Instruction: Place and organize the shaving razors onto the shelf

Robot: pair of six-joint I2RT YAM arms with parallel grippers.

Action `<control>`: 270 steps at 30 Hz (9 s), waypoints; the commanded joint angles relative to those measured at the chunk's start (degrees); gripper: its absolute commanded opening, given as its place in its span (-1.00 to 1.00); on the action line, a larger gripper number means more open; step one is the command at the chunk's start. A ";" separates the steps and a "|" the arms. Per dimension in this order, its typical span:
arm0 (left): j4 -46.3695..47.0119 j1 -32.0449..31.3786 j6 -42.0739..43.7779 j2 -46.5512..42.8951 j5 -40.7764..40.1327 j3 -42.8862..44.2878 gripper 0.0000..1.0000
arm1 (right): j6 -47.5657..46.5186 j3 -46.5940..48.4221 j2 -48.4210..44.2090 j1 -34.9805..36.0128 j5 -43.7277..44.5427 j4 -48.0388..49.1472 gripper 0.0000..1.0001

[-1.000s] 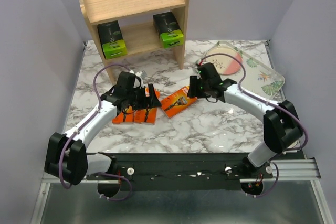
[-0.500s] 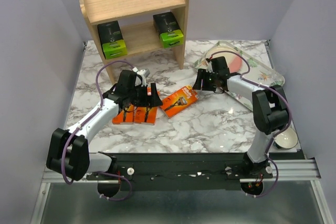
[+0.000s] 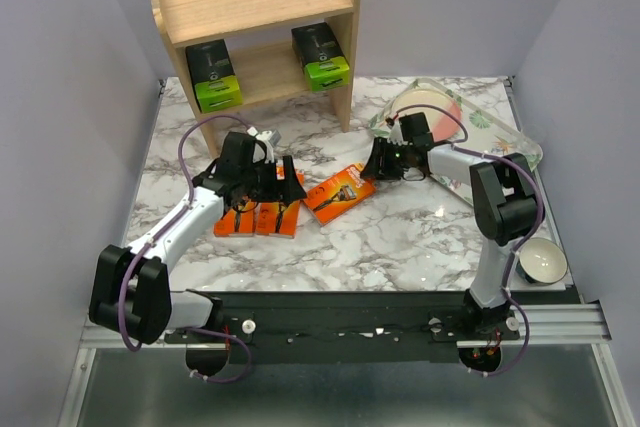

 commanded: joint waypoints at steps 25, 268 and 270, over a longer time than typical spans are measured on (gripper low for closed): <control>0.08 0.65 1.09 4.45 0.82 4.10 0.83 | 3.34 -1.67 2.82 -3.47 -8.47 8.38 -0.35; 9.14 28.87 -17.99 3.57 44.42 32.48 0.51 | 40.78 56.24 -2.37 6.02 -2.23 -3.31 0.26; 9.05 28.87 -17.90 3.57 44.33 32.48 0.51 | 40.78 56.51 -2.46 6.37 -2.40 -3.04 0.25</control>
